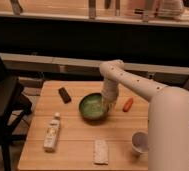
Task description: Drag the ceramic bowl in a circle
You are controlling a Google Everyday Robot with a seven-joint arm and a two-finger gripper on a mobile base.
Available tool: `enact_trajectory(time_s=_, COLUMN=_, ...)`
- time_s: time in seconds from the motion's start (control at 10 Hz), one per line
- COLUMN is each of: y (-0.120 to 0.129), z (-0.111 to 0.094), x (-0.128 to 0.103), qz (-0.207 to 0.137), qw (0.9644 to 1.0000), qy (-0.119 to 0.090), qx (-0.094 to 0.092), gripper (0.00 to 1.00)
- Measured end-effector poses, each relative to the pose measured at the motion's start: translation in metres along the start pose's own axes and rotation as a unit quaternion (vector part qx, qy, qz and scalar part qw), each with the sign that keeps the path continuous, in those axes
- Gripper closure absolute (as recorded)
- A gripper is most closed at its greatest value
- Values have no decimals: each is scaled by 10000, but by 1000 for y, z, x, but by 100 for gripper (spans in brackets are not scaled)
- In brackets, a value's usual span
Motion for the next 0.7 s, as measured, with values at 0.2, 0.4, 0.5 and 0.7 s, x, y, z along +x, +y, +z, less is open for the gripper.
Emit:
enact_trajectory(time_s=0.2, y=-1, z=0, x=-3, qz=1, qw=10000, qy=12, qx=2, gripper=96)
enact_trajectory(time_s=0.4, y=-1, z=0, x=-4, qz=5, qw=10000, qy=12, qx=-2, gripper=96)
enact_trajectory(time_s=0.5, y=0, z=0, x=-5, qz=11, qw=10000, qy=14, qx=-3, gripper=96)
enact_trajectory(time_s=0.7, y=0, z=-1, x=-3, qz=50, qw=10000, qy=17, qx=14, gripper=96)
